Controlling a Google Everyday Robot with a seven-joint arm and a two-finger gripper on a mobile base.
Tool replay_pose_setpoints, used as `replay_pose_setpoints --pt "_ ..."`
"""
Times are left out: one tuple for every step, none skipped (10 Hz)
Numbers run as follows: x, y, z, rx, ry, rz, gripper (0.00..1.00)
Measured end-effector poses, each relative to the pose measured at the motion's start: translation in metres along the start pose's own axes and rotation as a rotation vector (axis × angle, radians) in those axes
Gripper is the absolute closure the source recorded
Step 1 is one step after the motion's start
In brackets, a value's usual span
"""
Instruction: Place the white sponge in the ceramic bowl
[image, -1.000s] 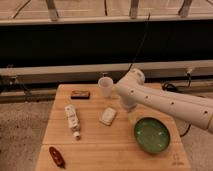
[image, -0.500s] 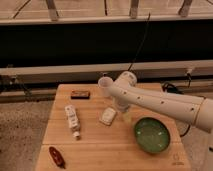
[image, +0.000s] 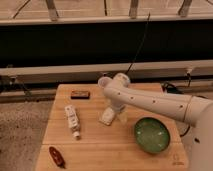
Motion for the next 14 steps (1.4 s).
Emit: replay_pose_setpoints --pt "-0.005 -0.001 0.008 -0.014 -0.004 -0.028 0.20" --pt "-0.010 -0.004 0.014 -0.022 -0.009 -0.055 0.20" --pt "-0.011 -0.005 0.015 -0.021 -0.011 -0.061 0.20" --pt "-0.010 -0.007 0.017 -0.022 -0.012 -0.074 0.20" --pt "-0.014 -0.009 0.018 -0.025 -0.015 -0.093 0.20" --pt "-0.019 -0.011 0.021 -0.029 -0.017 -0.111 0.20" --pt "-0.021 -0.011 0.025 -0.033 -0.016 -0.123 0.20" --pt "-0.023 -0.011 0.027 -0.036 -0.017 -0.131 0.20" --pt "-0.025 -0.012 0.029 -0.038 -0.017 -0.144 0.20" --pt "-0.026 -0.014 0.031 -0.039 -0.018 -0.159 0.20" --pt "-0.026 -0.015 0.033 -0.042 -0.019 -0.167 0.20" --pt "-0.027 -0.015 0.035 -0.046 -0.020 -0.174 0.20" --pt "-0.027 -0.015 0.038 -0.049 -0.021 -0.182 0.20" --pt "-0.028 -0.015 0.040 -0.052 -0.022 -0.190 0.20"
